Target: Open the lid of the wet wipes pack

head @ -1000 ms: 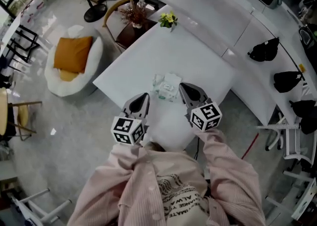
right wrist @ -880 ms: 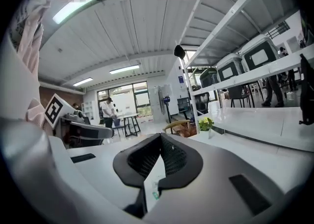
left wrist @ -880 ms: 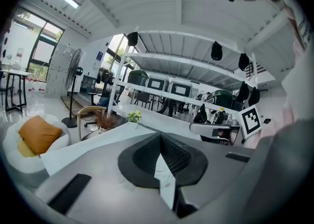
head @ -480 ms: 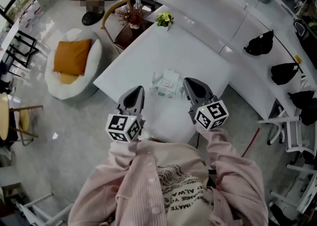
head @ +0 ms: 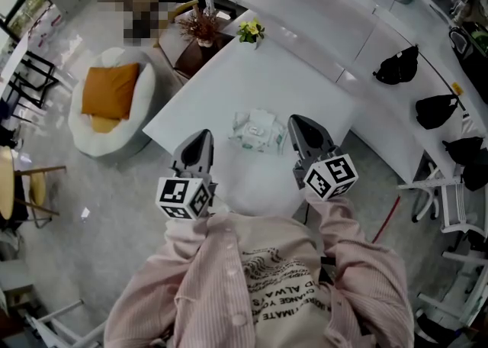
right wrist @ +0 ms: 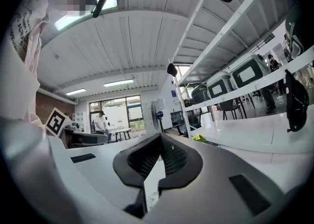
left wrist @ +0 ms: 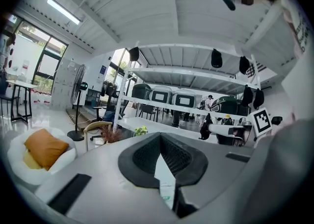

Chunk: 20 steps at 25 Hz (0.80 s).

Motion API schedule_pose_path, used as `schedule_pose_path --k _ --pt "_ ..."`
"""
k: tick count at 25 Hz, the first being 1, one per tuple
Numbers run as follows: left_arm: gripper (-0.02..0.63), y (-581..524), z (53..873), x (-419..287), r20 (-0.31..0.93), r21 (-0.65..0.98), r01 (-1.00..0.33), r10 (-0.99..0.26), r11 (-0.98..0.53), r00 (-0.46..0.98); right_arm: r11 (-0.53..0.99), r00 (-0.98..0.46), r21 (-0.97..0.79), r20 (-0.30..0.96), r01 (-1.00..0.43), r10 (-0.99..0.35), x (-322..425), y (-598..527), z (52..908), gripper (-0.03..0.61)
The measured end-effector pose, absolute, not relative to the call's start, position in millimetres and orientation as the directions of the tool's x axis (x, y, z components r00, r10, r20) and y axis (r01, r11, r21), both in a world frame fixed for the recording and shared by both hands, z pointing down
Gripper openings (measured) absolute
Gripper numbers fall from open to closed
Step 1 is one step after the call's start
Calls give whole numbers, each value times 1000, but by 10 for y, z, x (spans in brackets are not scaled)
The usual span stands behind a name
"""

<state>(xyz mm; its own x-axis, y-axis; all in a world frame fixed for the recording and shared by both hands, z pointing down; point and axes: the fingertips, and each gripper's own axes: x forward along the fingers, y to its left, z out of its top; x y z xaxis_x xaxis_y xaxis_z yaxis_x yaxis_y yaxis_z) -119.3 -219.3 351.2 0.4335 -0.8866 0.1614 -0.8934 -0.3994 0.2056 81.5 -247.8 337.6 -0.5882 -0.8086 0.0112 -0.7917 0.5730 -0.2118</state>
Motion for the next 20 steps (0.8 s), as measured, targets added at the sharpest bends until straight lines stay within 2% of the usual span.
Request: schedule_pose_path --k 20 --pt "0 -2185 3515 -1223 171 178 -905 -893 -387 416 566 -578 -186 12 -803 -816 824 -2488 3331 0"
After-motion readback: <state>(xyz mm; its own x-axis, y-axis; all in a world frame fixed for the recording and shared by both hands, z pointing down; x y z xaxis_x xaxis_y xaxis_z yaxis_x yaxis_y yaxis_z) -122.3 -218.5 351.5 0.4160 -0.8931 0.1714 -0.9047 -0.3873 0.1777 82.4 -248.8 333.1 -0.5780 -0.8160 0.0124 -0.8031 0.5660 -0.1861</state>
